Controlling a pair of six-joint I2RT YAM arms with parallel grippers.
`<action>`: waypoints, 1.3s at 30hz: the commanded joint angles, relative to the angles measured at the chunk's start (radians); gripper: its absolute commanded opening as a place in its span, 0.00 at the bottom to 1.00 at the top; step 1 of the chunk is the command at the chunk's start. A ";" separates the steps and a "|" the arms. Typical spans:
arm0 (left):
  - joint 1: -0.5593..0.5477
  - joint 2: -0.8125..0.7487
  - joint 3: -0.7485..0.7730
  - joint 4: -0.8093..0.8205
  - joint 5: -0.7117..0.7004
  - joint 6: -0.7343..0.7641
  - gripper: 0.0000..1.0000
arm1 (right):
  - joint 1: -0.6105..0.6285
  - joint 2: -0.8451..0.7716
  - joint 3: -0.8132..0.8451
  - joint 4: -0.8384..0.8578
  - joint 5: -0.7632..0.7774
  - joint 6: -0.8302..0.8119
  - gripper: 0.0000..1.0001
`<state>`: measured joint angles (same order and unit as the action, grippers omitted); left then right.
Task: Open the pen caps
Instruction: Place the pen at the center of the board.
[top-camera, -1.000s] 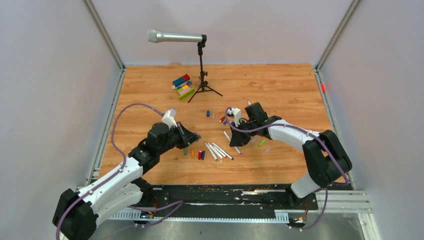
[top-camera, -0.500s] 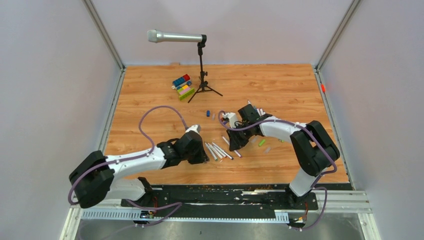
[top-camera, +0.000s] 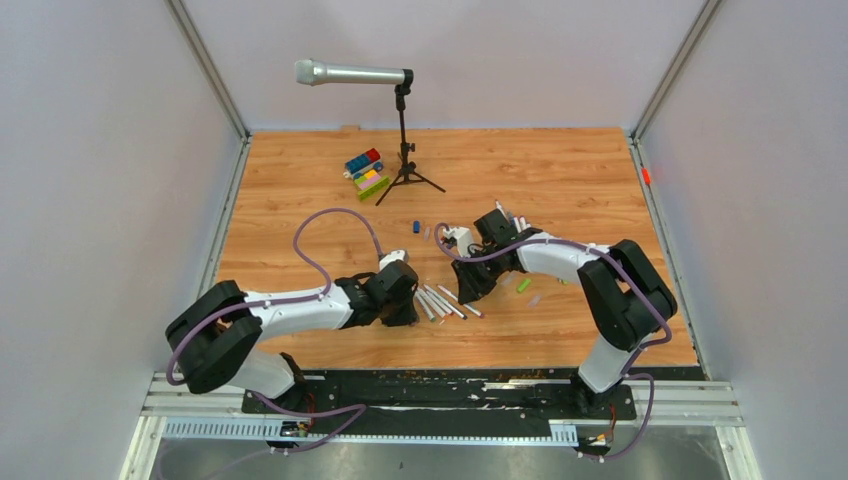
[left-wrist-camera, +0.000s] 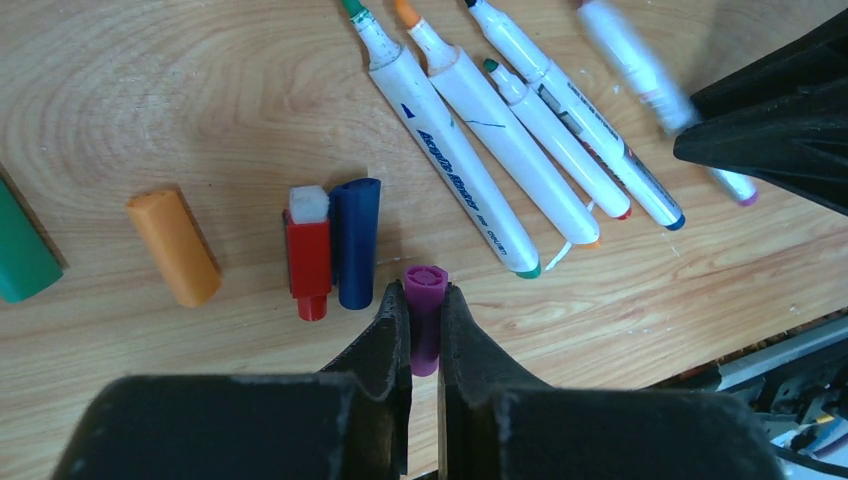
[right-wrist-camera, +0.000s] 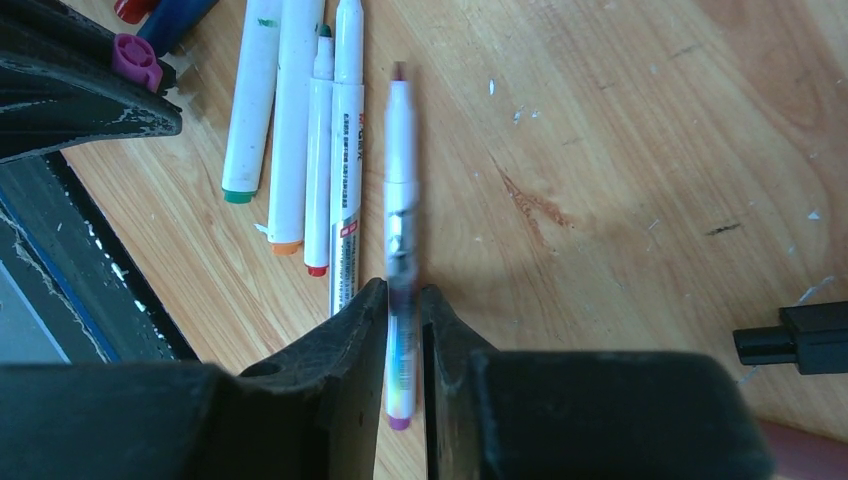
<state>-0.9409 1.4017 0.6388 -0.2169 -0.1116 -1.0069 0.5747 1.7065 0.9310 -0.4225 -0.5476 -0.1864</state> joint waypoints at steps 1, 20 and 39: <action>-0.004 0.009 0.039 0.000 -0.035 0.013 0.11 | 0.007 0.018 0.040 -0.009 -0.004 -0.018 0.20; -0.004 0.000 0.033 -0.003 -0.040 0.011 0.27 | 0.011 0.013 0.047 -0.028 -0.028 -0.034 0.24; 0.004 -0.312 0.072 -0.114 -0.186 0.171 0.61 | -0.008 -0.135 0.087 -0.178 -0.095 -0.238 0.36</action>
<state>-0.9409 1.2186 0.6518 -0.2756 -0.1650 -0.9596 0.5804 1.6821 0.9630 -0.5144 -0.5785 -0.2798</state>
